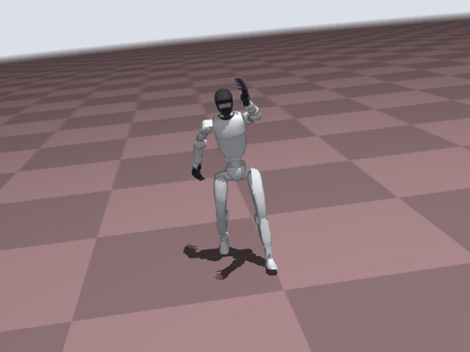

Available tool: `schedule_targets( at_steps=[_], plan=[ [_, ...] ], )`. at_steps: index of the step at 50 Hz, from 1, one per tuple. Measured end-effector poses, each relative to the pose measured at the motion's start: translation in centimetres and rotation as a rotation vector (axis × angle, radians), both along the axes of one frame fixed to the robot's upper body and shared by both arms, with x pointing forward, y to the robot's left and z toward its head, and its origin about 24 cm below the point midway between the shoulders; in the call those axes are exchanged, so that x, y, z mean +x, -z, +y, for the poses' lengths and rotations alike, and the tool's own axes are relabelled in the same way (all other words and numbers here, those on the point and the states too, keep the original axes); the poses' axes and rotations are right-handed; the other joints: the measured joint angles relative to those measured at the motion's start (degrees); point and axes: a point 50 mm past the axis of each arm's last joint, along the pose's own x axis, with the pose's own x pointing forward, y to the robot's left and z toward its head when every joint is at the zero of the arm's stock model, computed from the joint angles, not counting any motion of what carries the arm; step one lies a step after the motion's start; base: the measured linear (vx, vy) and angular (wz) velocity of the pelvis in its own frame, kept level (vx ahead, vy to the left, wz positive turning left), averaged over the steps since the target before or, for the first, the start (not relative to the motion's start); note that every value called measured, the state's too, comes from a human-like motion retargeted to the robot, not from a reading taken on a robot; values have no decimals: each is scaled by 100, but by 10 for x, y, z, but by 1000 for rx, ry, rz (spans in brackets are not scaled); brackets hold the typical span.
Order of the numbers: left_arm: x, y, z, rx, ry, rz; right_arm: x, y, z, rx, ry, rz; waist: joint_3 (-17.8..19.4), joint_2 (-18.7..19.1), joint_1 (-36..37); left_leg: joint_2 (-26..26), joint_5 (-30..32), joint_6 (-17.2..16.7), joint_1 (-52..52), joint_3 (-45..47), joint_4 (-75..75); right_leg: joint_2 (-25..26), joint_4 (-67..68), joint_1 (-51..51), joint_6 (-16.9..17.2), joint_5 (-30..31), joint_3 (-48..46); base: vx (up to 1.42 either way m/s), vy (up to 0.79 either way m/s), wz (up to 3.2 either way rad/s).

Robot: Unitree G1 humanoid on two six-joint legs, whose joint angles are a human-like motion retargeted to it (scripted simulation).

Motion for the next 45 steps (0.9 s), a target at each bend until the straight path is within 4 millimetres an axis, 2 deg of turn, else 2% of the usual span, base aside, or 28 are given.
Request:
schedule_targets(
  at_steps=[2, 3, 4, 5, 7, 8, 10, 11, 13, 15, 17, 18, 20, 22, 23, 25, 27, 28, 30, 33, 35, 37, 38, 39, 40, 42, 43, 45],
  plan=[
    [-28, -27, 19, -14, -74, -79, 4, -1, -6, 74, -322, 88, 13, -135, 334, 20, -138, -46, -630, -195, 204, -253, -252, 314, 0, -92, 230, -9, 0, -227],
    [-43, -39, 29, -11, -140, -117, 10, -2, -9, 91, -425, 82, 55, -229, 491, -38, 13, -38, -970, -395, 495, -496, -329, 458, 0, -483, 341, -11, 22, -223],
    [-56, -49, 38, 9, -206, -149, 17, -3, -13, 83, -451, 44, 147, -388, 589, -207, 371, 7, -1385, -499, 1008, -906, -262, 562, 0, -1244, 323, -14, 35, -200],
    [-70, -57, 46, 34, -273, -176, 26, -4, -18, 63, -439, -10, 264, -578, 659, -433, 832, 72, -1838, -555, 1633, -1399, -123, 645, 0, -2189, 240, -14, 26, -154],
    [-91, -67, 54, 127, -397, -220, 50, -2, -22, -14, -257, -162, 655, -781, 660, -340, 706, 11, -3061, -515, 4049, -1875, 687, 686, -348, -4066, -103, -15, 5, -92],
    [-96, -69, 55, 154, -419, -234, 65, -1, -26, -63, -165, -226, 870, -885, 652, -333, 560, -43, -3561, -492, 5025, -2122, 1262, 591, -449, -4779, -152, -13, -1, -44],
    [-97, -65, 52, 210, -415, -247, 101, 5, -27, -164, -32, -334, 1245, -1059, 691, -249, 174, -26, -4096, -389, 6286, -2451, 2389, 335, -647, -5684, 43, -3, 0, -28],
    [-87, -53, 50, 235, -373, -230, 128, 8, -22, -218, 30, -397, 1326, -1113, 708, -239, 66, 38, -4111, -368, 6461, -2499, 2623, 309, -713, -5768, 110, 10, 2, -16],
    [-56, -14, 51, 266, -268, -152, 191, 10, -3, -288, 200, -571, 1334, -1201, 660, -294, 20, 74, -3981, -363, 6468, -2496, 2630, 455, -779, -5605, 85, 21, 3, 10],
    [-13, 56, 64, 272, -178, 3, 262, 0, 29, -241, 465, -811, 1124, -1207, 681, -340, 187, 3, -3524, -351, 5893, -2328, 2106, 698, -778, -4840, 83, 28, 2, 0],
    [27, 159, 89, 286, -185, 232, 326, -23, 64, -63, 616, -1045, 788, -997, 979, -221, 573, 56, -2587, -358, 4540, -1904, 1518, 712, -762, -3321, 357, 30, 0, -63],
    [36, 221, 107, 321, -248, 370, 353, -38, 81, 33, 559, -1142, 639, -778, 1183, -50, 866, 79, -1939, -393, 3659, -1546, 1204, 742, -746, -2417, 520, 29, -3, -81],
    [29, 339, 145, 380, -433, 671, 411, -90, 121, 138, 452, -1459, 322, -542, 1422, 115, 2361, -27, -524, -525, 918, -849, 777, 515, -527, -1161, 738, 22, -6, -44],
    [-11, 457, 176, 482, -554, 1073, 452, -156, 157, 243, 290, -1770, 101, -350, 1510, 319, 2930, -535, 543, -261, -599, -186, 226, 502, -282, -933, 733, 18, 6, 62],
    [-40, 511, 185, 489, -553, 1294, 467, -195, 170, 319, 242, -1915, -19, -510, 1374, -22, 2691, -535, 651, -77, -624, -256, 104, 290, -110, -1039, 600, 8, 13, 167],
    [-119, 601, 193, 377, -529, 1735, 488, -279, 194, 491, 180, -2165, -291, -603, 1170, -153, 2277, -535, 955, -134, -619, 64, -313, -276, -91, -1058, 356, -3, -6, 196],
    [-197, 659, 187, 192, -510, 2104, 499, -373, 205, 550, 116, -2408, -296, -686, 861, -368, 1775, -343, 1088, -617, 77, 227, -702, -878, -106, -1084, 280, -13, -15, 241],
    [-234, 678, 179, 117, -492, 2268, 499, -421, 206, 531, 81, -2527, -221, -739, 669, -560, 1477, -256, 1107, -841, 630, 165, -834, -1169, -85, -1162, 277, -13, -6, 276],
    [-305, 697, 161, 49, -404, 2565, 488, -509, 209, 499, 11, -2719, -21, -775, 338, -788, 921, -185, 1244, -1119, 1757, -11, -1078, -1667, -86, -1391, 255, -9, -3, 275],
    [-385, 690, 152, 230, -165, 2864, 460, -608, 185, 286, 38, -2924, 284, -639, 43, -529, 487, -371, 1743, -1353, 3121, -246, -1243, -2188, -6, -1497, -85, -3, -8, 238],
    [-416, 674, 164, 388, -35, 2942, 432, -660, 157, 141, 75, -3010, 419, -452, 41, -84, 396, -534, 2141, -1581, 3468, -272, -887, -2621, 0, -873, -492, -6, -5, 194],
    [-425, 658, 183, 396, -80, 2937, 400, -698, 122, -83, 43, -3079, 526, -216, 113, 402, -741, -392, 2521, -1628, 3229, -576, 853, -3539, 0, -1008, -844, -15, 13, 184],
    [-426, 652, 194, 340, -175, 2917, 384, -711, 107, -186, 34, -3115, 606, -84, 144, 691, -1626, -298, 2709, -1582, 3021, -745, 1848, -3996, 0, -1325, -1011, -21, 12, 182],
    [-424, 649, 201, 283, -281, 2883, 369, -721, 96, 244, -48, 3099, 751, 29, 122, 915, -2341, -176, 2820, -1563, 2897, -955, 2610, -4303, 0, -1570, -1155, -26, 8, 188],
    [-420, 648, 207, 224, -389, 2842, 354, -729, 87, 277, -71, 3035, 928, 133, 75, 1106, -2970, -39, 2891, -1556, 2815, -1187, 3256, -4536, 0, -1779, -1288, -26, 15, 214],
    [-408, 660, 194, 231, -442, 2797, 343, -730, 88, 136, -151, 2921, 1426, 245, -277, 988, -3389, 392, 2624, -1975, 3437, -1715, 3719, -4464, -135, -1924, -1303, -26, 22, 191],
    [-401, 668, 182, 276, -400, 2791, 348, -721, 95, 13, -185, 2894, 1561, 298, -375, 949, -3362, 483, 2328, -2112, 3888, -1765, 3704, -4455, -362, -1885, -1349, -28, 17, 44],
    [-381, 685, 156, 325, -276, 2760, 379, -691, 106, 89, -120, 2974, 1419, 444, -78, 1099, -3169, 604, 1776, -1826, 4303, -1198, 3078, -4771, -665, -1345, -1229, -23, 11, -113]
  ],
)
